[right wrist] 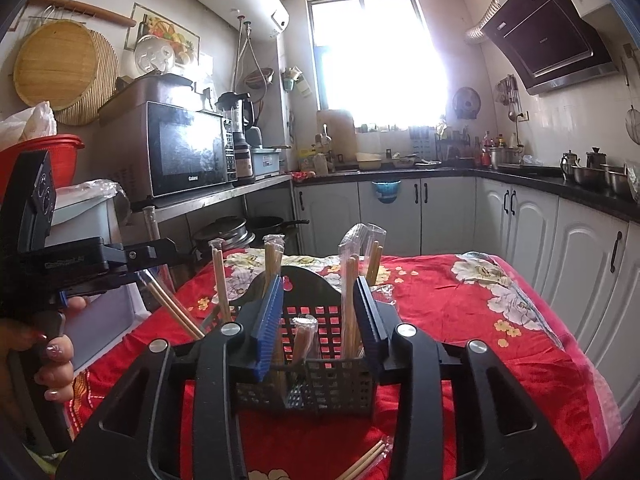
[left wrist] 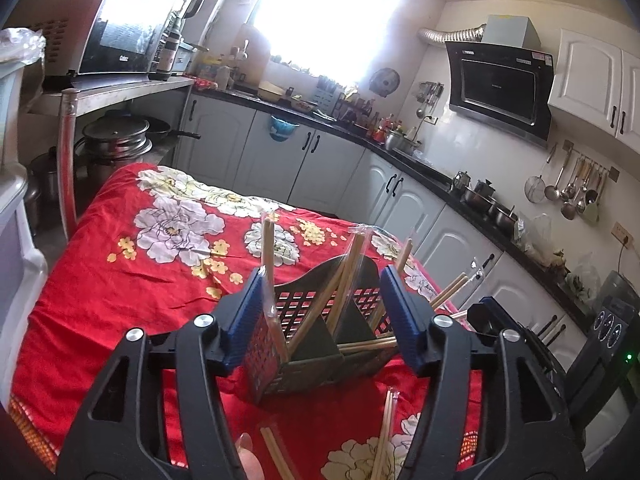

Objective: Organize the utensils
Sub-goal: 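Open both tools to release the packs and pull back from the caddy, then lower both open tools onto the last loose chopstick pack on the table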

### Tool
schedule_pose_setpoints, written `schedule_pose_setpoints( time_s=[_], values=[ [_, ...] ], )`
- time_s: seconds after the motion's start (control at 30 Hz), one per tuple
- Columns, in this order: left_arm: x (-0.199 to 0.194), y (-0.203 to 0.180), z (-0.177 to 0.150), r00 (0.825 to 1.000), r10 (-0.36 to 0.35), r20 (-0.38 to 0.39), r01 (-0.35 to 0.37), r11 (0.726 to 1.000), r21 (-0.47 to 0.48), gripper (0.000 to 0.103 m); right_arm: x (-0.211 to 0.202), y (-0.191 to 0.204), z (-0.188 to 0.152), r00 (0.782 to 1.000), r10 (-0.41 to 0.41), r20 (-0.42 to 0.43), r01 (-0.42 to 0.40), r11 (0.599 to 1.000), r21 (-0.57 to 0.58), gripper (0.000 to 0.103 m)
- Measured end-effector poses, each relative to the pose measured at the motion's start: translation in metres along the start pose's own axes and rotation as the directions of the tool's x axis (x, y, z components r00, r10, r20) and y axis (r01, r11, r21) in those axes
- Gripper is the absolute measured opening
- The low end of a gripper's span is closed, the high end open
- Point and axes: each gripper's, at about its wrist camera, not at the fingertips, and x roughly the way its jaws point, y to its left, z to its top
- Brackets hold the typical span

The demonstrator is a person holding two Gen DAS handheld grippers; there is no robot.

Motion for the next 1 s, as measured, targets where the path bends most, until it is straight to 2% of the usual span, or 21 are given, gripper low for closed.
schedule_pose_setpoints(
  time_s=[0.17,0.23,0.4,0.7,1.0],
  values=[
    [-0.009,0.002,-0.003,1.0,0.011,0.01,-0.011,1.0,-0.01,0.068,-0.004,0.003,-0.001,1.0,0.006,-0.002,-0.006,1.0,-0.004,0.04],
    [-0.012,0.003,-0.005,1.0,0.014,0.01,-0.014,1.0,-0.015,0.078,-0.007,0.004,-0.002,1.0,0.008,-0.003,-0.008,1.0,-0.002,0.044],
    [-0.02,0.006,-0.009,1.0,0.025,0.009,-0.025,1.0,-0.011,0.09,-0.014,0.008,-0.004,1.0,0.012,-0.008,-0.012,1.0,-0.002,0.05],
    [-0.035,0.009,-0.019,0.999,0.047,0.011,-0.047,0.999,-0.008,0.092,-0.024,0.015,-0.008,1.0,0.024,-0.018,-0.024,1.0,-0.007,0.06],
    [-0.043,0.012,-0.032,0.998,0.057,-0.002,-0.057,0.998,-0.015,0.092,-0.034,0.019,-0.014,0.999,0.029,-0.035,-0.029,1.0,-0.011,0.062]
  ],
)
